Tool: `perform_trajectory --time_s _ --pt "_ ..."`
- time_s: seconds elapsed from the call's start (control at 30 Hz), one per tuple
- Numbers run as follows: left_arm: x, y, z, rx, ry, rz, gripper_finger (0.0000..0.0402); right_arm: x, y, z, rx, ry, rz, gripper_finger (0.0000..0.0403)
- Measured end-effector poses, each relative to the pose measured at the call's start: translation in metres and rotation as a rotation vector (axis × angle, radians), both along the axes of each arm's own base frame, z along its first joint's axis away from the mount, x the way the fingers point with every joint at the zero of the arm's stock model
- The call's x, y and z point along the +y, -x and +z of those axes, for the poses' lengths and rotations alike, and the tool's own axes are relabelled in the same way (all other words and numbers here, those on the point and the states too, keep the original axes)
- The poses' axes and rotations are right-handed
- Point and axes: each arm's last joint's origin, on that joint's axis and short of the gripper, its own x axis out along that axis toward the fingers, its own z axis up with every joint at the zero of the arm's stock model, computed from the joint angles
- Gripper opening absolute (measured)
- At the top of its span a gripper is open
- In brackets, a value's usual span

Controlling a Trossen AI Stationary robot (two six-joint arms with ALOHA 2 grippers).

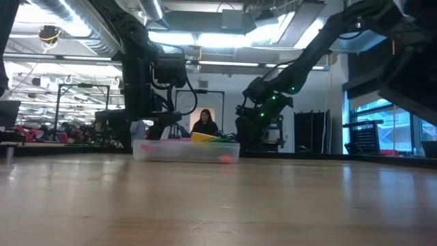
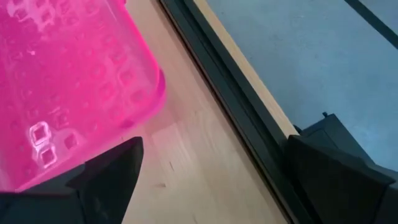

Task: Pack school essentials
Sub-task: Close the pink supply box

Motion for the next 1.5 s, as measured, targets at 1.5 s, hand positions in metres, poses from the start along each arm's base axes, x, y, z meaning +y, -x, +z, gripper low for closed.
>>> perform_trajectory --time_s 1.5 --pt "0.000 0.000 0.000 -0.002 -0.006 -0.001 0.0294 0.014 -0.016 0.012 -0.127 -0.093 0.315 0.0399"
